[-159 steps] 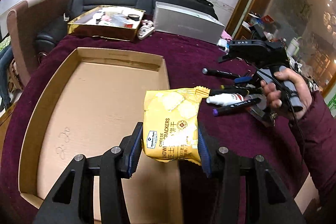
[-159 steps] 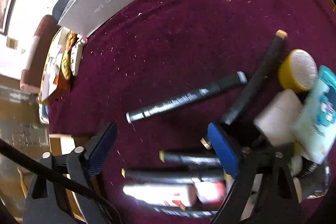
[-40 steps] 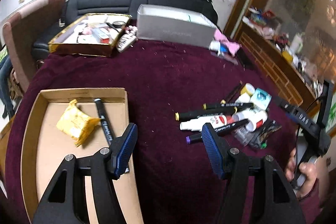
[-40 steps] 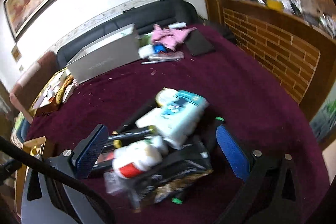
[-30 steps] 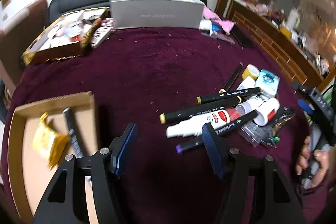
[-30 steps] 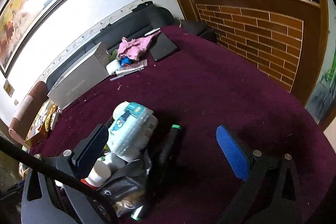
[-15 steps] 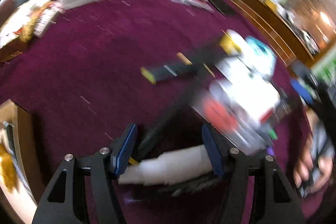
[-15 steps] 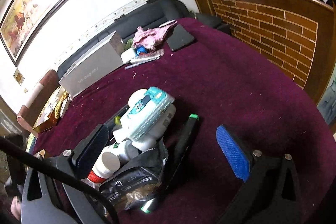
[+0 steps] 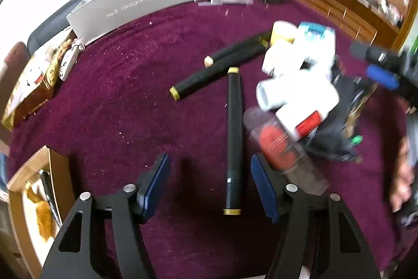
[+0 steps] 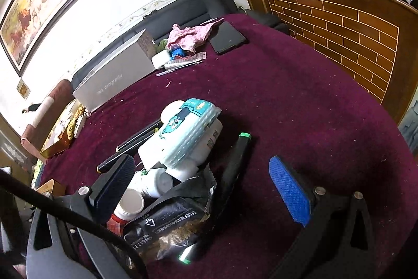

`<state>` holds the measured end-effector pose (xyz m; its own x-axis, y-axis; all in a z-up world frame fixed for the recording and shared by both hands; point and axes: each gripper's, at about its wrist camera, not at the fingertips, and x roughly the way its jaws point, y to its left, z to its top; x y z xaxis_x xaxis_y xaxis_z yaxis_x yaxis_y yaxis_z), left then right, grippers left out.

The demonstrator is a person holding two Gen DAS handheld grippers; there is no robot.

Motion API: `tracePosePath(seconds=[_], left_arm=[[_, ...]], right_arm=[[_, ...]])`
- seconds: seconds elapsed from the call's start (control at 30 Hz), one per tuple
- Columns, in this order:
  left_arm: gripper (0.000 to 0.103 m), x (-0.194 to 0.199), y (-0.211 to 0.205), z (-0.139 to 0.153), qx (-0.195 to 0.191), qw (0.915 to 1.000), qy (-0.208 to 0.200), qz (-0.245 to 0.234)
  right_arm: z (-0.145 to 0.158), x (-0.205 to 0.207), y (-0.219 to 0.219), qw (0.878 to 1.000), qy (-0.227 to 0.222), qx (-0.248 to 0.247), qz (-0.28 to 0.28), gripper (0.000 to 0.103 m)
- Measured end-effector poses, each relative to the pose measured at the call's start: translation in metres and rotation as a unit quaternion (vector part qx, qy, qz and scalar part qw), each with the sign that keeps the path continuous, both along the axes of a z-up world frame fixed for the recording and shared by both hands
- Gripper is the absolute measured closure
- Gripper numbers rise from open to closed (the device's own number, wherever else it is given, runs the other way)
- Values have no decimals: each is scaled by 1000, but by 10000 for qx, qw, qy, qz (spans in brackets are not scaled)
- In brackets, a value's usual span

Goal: Organize objects
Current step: 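Grasp a black marker with yellow cap from the pile with the left gripper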

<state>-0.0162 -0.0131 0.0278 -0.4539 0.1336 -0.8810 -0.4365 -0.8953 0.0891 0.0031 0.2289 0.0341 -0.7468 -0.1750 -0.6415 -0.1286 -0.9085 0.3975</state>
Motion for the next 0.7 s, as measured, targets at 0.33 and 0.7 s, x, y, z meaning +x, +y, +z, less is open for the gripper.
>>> tracePosePath(seconds=[0.33, 0.7], left_arm=[[68, -18, 36, -5, -404, 9990, 76, -171], [92, -11, 20, 8, 157, 9996, -35, 251]], right_arm=[[-5, -3, 3, 9998, -141, -141, 3, 0], [-16, -8, -9, 9992, -370, 161, 50, 0]])
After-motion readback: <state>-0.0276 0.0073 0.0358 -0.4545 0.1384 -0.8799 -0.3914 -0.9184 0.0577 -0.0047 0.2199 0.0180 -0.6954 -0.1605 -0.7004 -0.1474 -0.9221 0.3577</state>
